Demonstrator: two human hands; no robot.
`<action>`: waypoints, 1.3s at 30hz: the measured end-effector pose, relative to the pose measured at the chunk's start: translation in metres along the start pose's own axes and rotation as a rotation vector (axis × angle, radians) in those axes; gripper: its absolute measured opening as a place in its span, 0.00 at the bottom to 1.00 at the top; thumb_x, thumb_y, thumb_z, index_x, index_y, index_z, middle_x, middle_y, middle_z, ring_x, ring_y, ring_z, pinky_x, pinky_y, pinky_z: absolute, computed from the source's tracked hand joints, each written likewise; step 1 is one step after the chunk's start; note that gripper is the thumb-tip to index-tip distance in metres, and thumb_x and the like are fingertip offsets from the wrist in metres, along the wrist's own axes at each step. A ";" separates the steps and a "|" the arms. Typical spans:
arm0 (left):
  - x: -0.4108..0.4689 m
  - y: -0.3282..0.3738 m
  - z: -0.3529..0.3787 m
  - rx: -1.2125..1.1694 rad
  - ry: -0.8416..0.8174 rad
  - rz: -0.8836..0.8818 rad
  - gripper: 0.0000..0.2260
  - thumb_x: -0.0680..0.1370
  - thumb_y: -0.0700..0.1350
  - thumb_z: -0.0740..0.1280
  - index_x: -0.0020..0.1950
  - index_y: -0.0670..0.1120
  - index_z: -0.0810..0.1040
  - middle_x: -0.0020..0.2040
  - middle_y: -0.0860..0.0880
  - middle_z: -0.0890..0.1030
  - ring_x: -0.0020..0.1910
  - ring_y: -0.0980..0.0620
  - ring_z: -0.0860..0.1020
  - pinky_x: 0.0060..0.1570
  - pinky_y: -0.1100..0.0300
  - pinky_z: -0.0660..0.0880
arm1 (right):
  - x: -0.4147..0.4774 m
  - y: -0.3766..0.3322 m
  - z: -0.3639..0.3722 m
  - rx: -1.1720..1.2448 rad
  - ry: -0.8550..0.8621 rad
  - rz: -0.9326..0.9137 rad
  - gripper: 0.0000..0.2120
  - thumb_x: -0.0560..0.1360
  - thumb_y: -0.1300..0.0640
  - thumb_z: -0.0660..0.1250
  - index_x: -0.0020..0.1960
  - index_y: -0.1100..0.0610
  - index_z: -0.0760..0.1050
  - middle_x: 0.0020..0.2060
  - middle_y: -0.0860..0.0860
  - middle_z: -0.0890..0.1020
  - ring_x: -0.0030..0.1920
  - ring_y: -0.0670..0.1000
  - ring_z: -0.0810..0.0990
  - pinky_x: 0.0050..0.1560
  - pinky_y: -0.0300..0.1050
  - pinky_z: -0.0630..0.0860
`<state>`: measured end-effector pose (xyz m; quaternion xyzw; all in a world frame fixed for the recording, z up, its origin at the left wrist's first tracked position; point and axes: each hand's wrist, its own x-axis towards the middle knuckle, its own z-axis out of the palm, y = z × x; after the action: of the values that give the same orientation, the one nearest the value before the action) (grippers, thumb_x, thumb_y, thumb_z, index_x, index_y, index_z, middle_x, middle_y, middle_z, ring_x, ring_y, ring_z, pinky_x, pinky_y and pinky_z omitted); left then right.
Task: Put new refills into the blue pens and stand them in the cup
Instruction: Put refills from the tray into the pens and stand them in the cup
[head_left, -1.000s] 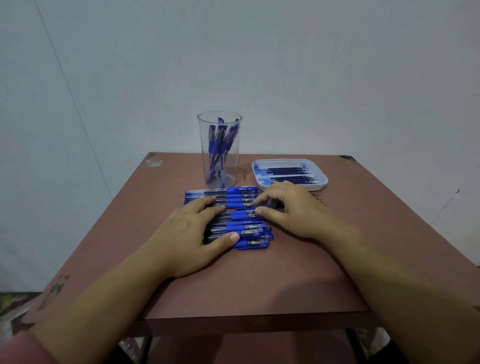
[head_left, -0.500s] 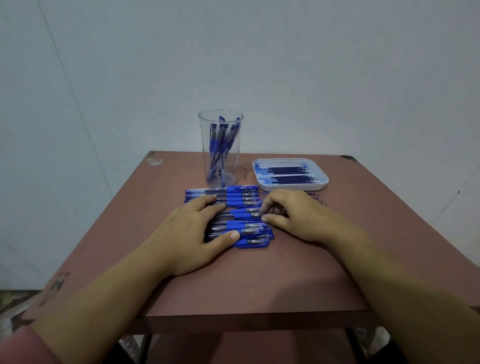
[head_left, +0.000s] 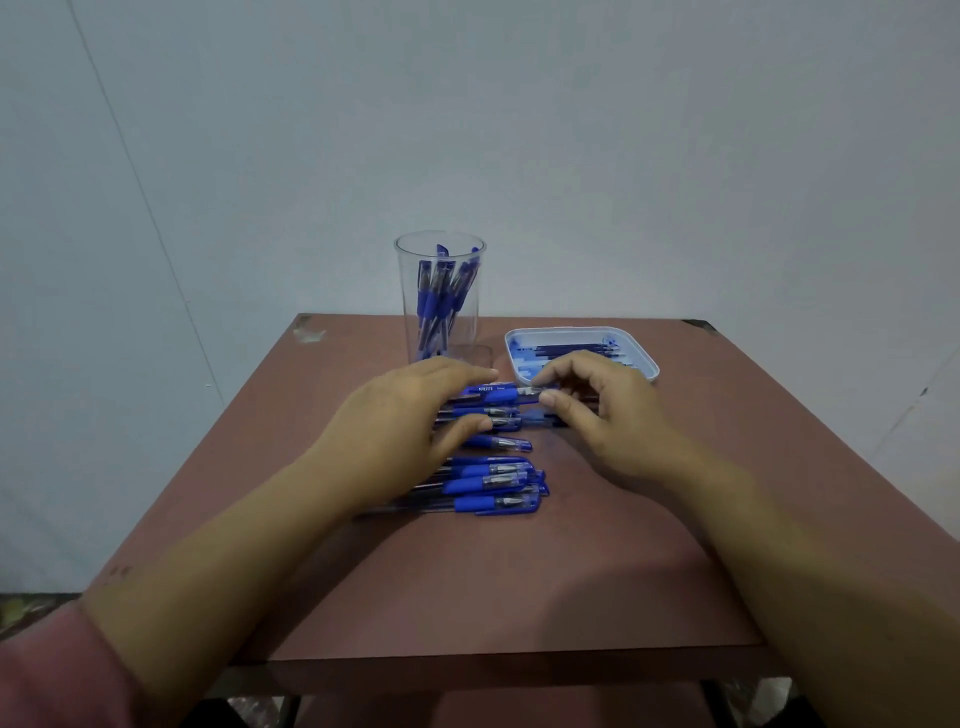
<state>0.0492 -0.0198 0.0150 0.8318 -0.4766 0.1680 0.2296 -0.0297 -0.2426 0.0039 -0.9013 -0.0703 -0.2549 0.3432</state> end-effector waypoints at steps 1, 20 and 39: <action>0.005 -0.002 0.001 -0.039 -0.001 0.000 0.17 0.78 0.54 0.67 0.67 0.56 0.76 0.59 0.58 0.80 0.56 0.57 0.78 0.56 0.57 0.77 | 0.000 0.001 0.001 0.011 0.006 -0.005 0.08 0.77 0.60 0.68 0.50 0.47 0.76 0.42 0.46 0.80 0.41 0.49 0.78 0.46 0.48 0.77; 0.004 -0.022 0.027 -0.171 0.055 0.033 0.14 0.80 0.53 0.60 0.65 0.63 0.71 0.47 0.61 0.76 0.42 0.59 0.76 0.41 0.58 0.77 | 0.006 0.006 0.014 -0.006 0.084 -0.160 0.10 0.74 0.60 0.71 0.53 0.48 0.79 0.43 0.35 0.79 0.46 0.39 0.80 0.46 0.35 0.77; -0.002 -0.025 0.023 -0.067 0.063 0.107 0.19 0.80 0.53 0.56 0.71 0.63 0.67 0.43 0.58 0.77 0.38 0.58 0.74 0.36 0.63 0.74 | -0.006 0.006 -0.017 -0.079 -0.045 -0.004 0.04 0.74 0.59 0.72 0.46 0.52 0.80 0.42 0.41 0.81 0.45 0.41 0.79 0.45 0.29 0.72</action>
<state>0.0716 -0.0202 -0.0108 0.7911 -0.5184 0.1903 0.2630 -0.0397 -0.2581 0.0077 -0.9195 -0.0698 -0.2379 0.3052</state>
